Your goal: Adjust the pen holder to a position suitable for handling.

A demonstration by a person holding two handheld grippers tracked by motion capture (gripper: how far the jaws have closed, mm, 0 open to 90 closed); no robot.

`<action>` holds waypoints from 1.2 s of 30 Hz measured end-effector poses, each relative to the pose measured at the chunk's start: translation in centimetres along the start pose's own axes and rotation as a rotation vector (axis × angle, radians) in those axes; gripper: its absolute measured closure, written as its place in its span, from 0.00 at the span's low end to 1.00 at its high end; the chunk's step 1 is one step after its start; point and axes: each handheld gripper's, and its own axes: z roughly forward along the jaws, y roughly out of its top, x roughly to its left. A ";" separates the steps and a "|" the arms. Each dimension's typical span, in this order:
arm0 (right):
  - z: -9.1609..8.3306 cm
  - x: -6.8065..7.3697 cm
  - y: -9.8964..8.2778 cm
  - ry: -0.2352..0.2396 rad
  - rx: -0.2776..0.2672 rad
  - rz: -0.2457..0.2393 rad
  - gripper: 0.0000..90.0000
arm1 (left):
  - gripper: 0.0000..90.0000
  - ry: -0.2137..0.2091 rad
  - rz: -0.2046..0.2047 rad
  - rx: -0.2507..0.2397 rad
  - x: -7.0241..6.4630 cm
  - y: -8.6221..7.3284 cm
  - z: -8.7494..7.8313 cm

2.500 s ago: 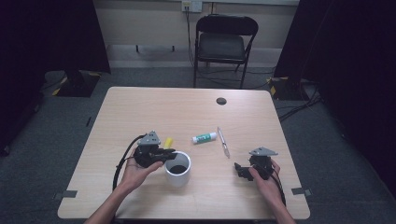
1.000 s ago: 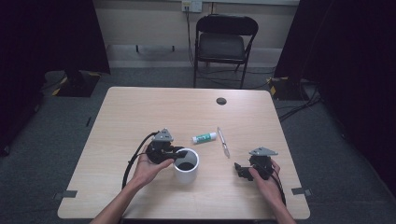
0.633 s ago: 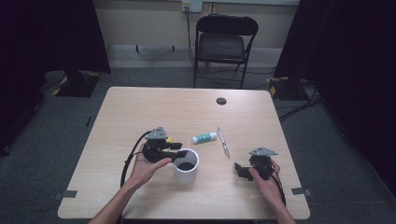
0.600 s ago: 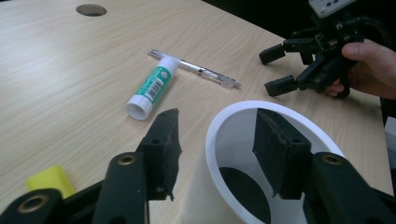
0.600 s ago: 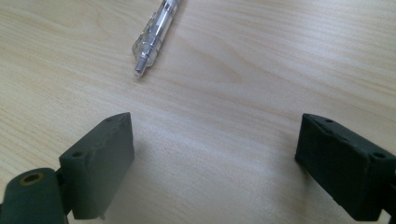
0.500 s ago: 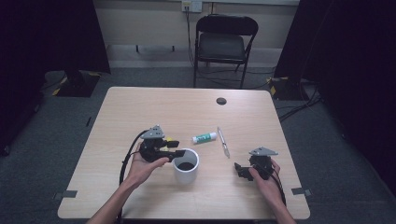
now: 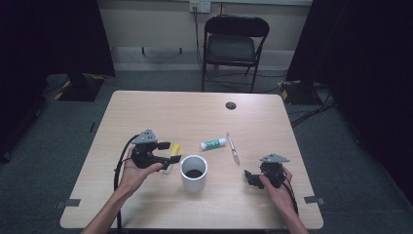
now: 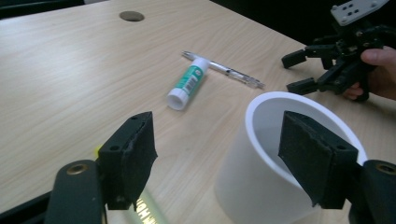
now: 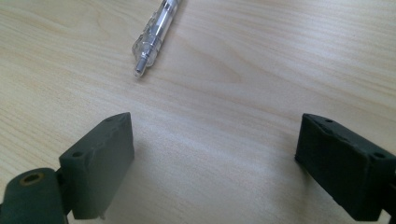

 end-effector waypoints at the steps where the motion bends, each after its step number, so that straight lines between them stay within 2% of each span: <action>1: 0.0 0.0 0.0 0.000 0.000 0.000 0.12 | 0.27 0.004 -0.006 -0.009 0.1 -0.1 -0.1; 2: 0.0 0.0 0.0 0.000 0.000 0.001 0.12 | 0.26 0.028 -0.005 0.001 0.2 -0.2 -0.3; 4: 0.0 0.0 0.0 0.000 0.000 0.000 0.12 | 0.23 0.040 -0.010 0.014 0.5 -0.4 -0.6; 11: 0.0 0.0 0.0 0.000 0.000 0.000 0.12 | 0.19 0.048 -0.021 0.043 1.0 -1.4 -1.5; 13: 0.0 0.0 0.0 0.000 0.000 0.000 0.12 | 0.18 0.061 -0.028 0.043 1.4 -1.8 -1.9; 15: 0.0 0.0 0.0 0.000 -0.001 -0.004 0.11 | 0.18 0.075 -0.031 0.069 1.7 -2.1 -2.1; 18: 0.0 0.0 0.0 0.001 -0.001 -0.004 0.11 | 0.18 0.077 -0.050 0.056 2.0 -2.7 -2.5; 22: 0.0 0.0 0.0 0.001 -0.001 -0.004 0.11 | 0.18 0.095 -0.057 0.088 2.3 -3.1 -2.9; 26: 0.0 0.0 0.0 0.001 -0.001 -0.004 0.12 | 0.18 0.112 -0.060 0.132 2.8 -4.2 -4.2; 28: 0.0 0.0 0.0 0.001 -0.001 -0.004 0.11 | 0.18 0.113 -0.075 0.132 3.1 -4.7 -4.7; 30: 0.0 0.0 0.0 0.001 -0.001 -0.004 0.12 | 0.18 0.143 -0.085 0.143 3.6 -5.3 -5.2; 33: 0.0 0.0 0.0 0.001 -0.001 -0.004 0.12 | 0.18 0.154 -0.101 0.158 4.0 -6.0 -5.8; 36: 0.0 0.0 0.0 0.000 0.000 -0.003 0.12 | 0.18 0.197 -0.087 0.203 4.3 -6.9 -6.1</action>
